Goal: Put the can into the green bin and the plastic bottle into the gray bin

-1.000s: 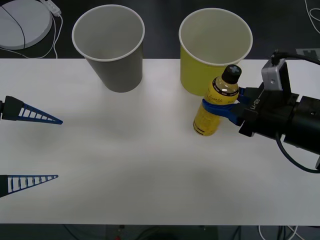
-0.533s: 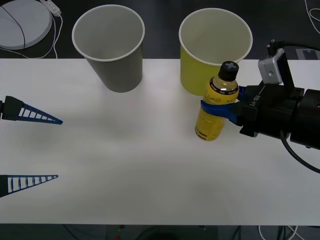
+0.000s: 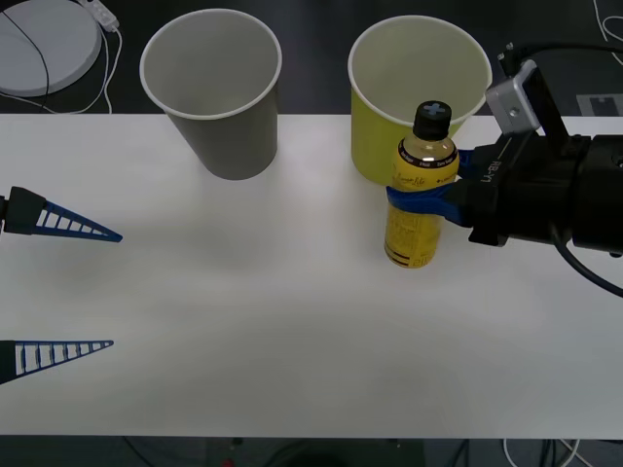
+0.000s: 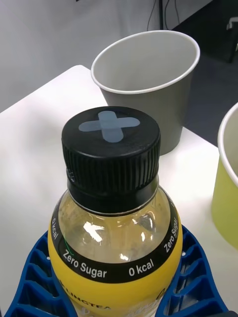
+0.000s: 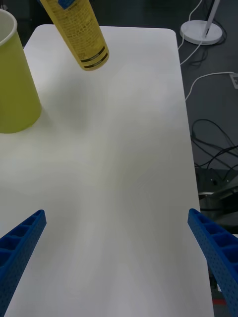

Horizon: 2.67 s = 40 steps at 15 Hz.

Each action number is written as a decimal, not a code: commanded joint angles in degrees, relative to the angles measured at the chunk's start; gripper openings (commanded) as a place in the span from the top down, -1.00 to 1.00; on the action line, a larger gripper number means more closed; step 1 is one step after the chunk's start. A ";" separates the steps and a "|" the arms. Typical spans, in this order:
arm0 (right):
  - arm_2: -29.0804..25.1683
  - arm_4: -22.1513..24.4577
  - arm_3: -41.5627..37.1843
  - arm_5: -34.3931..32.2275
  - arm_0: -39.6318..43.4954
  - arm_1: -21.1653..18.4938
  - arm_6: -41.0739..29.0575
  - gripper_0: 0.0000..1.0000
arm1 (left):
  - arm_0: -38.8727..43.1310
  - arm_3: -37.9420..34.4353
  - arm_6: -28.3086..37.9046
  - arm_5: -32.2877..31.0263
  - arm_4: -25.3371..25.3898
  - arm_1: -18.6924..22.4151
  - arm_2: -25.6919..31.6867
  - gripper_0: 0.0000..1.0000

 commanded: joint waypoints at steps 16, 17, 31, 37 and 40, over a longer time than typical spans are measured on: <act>0.02 -5.57 2.02 -9.05 -17.40 -6.00 -5.93 1.00 | 0.00 0.00 0.00 0.00 0.00 0.00 0.00 -1.00; -0.07 -5.66 2.28 -10.11 -18.54 -6.00 -6.46 1.00 | 0.00 0.00 0.00 0.00 0.00 0.00 0.00 -1.00; 11.18 -3.90 16.96 -24.17 -43.76 -0.20 -8.39 1.00 | 0.00 0.00 0.00 0.00 0.00 0.00 0.00 -1.00; 18.30 -1.09 27.60 -26.90 -55.28 5.78 -8.39 1.00 | 0.00 0.00 0.00 0.00 0.00 0.00 0.00 -1.00; 18.91 1.46 32.17 -30.32 -59.50 9.82 -8.39 1.00 | 0.00 0.00 0.00 0.00 0.00 0.00 0.00 -1.00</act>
